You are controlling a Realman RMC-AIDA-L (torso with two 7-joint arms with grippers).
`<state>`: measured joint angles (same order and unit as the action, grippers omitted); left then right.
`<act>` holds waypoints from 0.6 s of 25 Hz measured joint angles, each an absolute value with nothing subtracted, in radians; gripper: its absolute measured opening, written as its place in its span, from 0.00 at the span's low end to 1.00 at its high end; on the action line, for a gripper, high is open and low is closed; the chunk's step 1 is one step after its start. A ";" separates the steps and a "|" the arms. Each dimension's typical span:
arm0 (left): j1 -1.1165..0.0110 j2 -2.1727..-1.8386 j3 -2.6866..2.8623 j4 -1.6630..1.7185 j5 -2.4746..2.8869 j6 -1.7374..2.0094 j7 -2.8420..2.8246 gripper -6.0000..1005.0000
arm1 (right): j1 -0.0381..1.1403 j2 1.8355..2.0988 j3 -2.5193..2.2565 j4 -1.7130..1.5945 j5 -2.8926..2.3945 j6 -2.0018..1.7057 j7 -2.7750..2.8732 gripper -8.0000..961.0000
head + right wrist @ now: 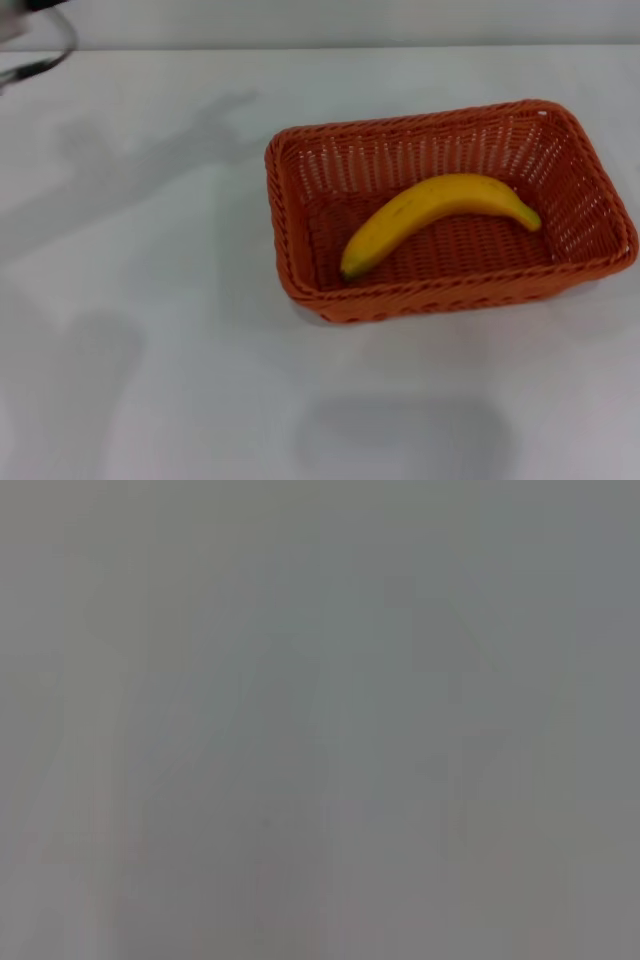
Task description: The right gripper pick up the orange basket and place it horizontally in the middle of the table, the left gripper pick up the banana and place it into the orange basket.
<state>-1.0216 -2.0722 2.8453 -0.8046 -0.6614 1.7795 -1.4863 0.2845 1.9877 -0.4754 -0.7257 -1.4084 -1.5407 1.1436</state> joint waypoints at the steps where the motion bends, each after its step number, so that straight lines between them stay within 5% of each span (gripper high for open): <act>1: -0.950 -2.073 2.845 -0.807 -0.751 1.816 -1.444 0.89 | 0.283 1.989 -0.475 -0.721 -1.408 -1.541 1.137 0.82; 15: -0.361 -2.081 2.843 -0.658 -1.271 1.899 -1.120 0.89 | 0.331 2.007 -0.478 -0.299 -1.166 -1.542 0.800 0.82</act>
